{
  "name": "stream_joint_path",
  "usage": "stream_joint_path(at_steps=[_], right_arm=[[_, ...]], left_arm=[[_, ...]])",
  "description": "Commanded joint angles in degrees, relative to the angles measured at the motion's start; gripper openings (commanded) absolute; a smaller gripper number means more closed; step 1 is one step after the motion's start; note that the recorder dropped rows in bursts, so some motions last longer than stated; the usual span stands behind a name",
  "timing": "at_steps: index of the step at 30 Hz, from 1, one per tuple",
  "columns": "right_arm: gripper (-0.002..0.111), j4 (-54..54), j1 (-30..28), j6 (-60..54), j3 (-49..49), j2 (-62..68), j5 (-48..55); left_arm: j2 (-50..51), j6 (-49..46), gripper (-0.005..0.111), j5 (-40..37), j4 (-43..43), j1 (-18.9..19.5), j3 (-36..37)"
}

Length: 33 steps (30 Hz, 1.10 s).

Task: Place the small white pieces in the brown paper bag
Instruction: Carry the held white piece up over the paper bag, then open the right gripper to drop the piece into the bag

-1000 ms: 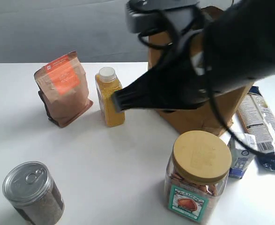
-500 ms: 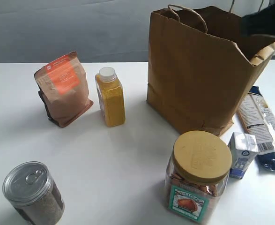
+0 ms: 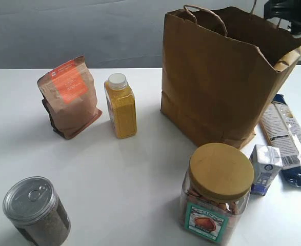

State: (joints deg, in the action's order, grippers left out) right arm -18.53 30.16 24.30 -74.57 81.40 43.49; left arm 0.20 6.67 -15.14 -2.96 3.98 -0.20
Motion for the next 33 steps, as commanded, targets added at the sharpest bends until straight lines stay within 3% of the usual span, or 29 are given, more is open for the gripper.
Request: stream_joint_path(at_steps=[1,9,11,18,33], right_arm=[[0.000,2.3,-1.0,-2.5,-5.6,5.6,-0.7],[0.003,9.5,-1.0,-8.6,-12.9,12.8,1.3],[0.011,10.8,-1.0,-9.2,-13.2,13.1,1.3],[0.062,11.3,-1.0,-11.0,-13.2,13.1,1.8],[0.068,11.3,-1.0,-11.3,-13.2,12.9,2.6]], left_arm=[[-0.2,0.2,0.000,0.3,0.4,-0.2,0.2],[-0.2,0.2,0.000,0.3,0.4,-0.2,0.2],[-0.2,0.2,0.000,0.3,0.4,-0.2,0.2],[-0.2,0.2,0.000,0.3,0.4,-0.2,0.2],[-0.2,0.2,0.000,0.3,0.4,-0.2,0.2]])
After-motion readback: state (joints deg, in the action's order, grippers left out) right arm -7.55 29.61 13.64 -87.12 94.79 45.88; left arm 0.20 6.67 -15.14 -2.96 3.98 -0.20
